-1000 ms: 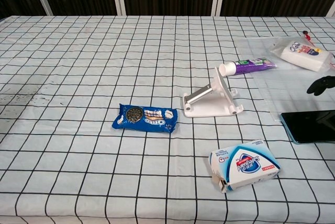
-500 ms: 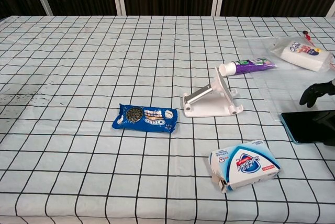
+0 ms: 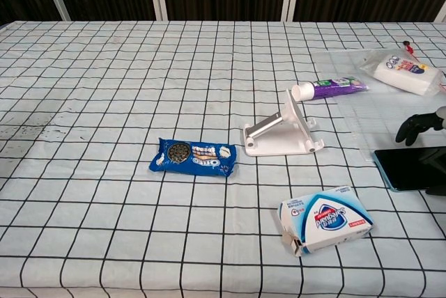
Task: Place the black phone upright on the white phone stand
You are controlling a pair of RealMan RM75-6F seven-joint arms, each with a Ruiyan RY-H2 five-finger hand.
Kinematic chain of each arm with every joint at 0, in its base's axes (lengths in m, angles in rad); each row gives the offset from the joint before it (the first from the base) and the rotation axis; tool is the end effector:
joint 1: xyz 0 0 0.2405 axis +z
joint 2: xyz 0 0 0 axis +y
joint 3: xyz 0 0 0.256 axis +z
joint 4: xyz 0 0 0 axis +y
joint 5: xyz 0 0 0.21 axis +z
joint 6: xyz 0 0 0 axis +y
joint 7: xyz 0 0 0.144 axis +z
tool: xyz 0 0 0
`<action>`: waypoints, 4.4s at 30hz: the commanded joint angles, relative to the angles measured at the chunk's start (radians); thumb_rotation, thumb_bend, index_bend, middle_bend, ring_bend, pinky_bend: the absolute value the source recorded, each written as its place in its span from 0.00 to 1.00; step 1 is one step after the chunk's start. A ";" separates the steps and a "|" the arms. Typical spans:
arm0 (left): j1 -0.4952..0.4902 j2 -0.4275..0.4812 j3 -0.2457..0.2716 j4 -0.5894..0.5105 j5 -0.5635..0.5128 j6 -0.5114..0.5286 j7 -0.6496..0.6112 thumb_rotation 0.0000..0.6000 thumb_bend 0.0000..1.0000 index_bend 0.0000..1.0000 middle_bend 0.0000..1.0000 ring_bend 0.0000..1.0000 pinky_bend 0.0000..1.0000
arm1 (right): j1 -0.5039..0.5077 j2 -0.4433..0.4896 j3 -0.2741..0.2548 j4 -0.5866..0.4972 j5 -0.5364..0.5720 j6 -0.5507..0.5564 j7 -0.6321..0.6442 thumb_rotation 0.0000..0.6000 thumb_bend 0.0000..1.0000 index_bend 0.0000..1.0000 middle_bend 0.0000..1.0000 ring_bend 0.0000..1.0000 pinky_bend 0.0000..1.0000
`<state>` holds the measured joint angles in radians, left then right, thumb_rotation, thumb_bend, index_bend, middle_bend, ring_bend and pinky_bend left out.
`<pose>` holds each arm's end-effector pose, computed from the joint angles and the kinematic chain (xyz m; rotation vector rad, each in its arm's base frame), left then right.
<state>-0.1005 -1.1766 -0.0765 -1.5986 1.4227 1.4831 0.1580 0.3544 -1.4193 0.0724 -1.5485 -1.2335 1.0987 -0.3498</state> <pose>-0.3139 0.1910 0.1492 -1.3522 -0.8299 -0.8079 -0.2711 -0.2502 0.0245 1.6793 -1.0408 0.6894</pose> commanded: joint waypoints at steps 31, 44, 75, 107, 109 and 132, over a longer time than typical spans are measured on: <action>0.000 0.002 0.001 -0.003 0.003 0.002 -0.004 1.00 0.00 0.00 0.00 0.00 0.00 | 0.009 0.001 -0.009 0.038 0.056 -0.020 -0.011 1.00 0.21 0.39 0.37 0.26 0.25; 0.001 0.003 0.001 -0.004 0.002 0.002 -0.006 1.00 0.00 0.00 0.00 0.00 0.00 | 0.010 0.001 -0.016 0.054 0.043 -0.020 0.008 1.00 0.36 0.58 0.57 0.49 0.51; -0.002 0.004 -0.002 -0.008 0.000 -0.001 -0.015 1.00 0.00 0.00 0.00 0.00 0.00 | -0.014 0.031 0.114 -0.108 -0.016 0.091 0.408 1.00 0.39 0.59 0.58 0.50 0.53; -0.019 0.017 0.000 -0.014 0.009 -0.032 -0.085 1.00 0.00 0.00 0.00 0.00 0.00 | 0.052 -0.143 0.227 -0.120 0.016 0.024 0.870 1.00 0.36 0.59 0.57 0.49 0.53; -0.019 0.018 0.000 -0.015 0.006 -0.035 -0.088 1.00 0.00 0.00 0.00 0.00 0.00 | 0.059 -0.143 0.225 -0.098 -0.002 0.002 0.914 1.00 0.36 0.59 0.57 0.49 0.53; -0.024 0.015 -0.006 -0.024 -0.029 -0.052 -0.071 1.00 0.00 0.00 0.00 0.00 0.00 | 0.151 -0.163 0.225 0.093 -0.083 -0.154 1.223 1.00 0.40 0.59 0.56 0.48 0.53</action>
<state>-0.1248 -1.1615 -0.0829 -1.6227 1.3939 1.4310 0.0873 0.5002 -1.5767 0.2947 -1.4639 -1.3154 0.9492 0.8612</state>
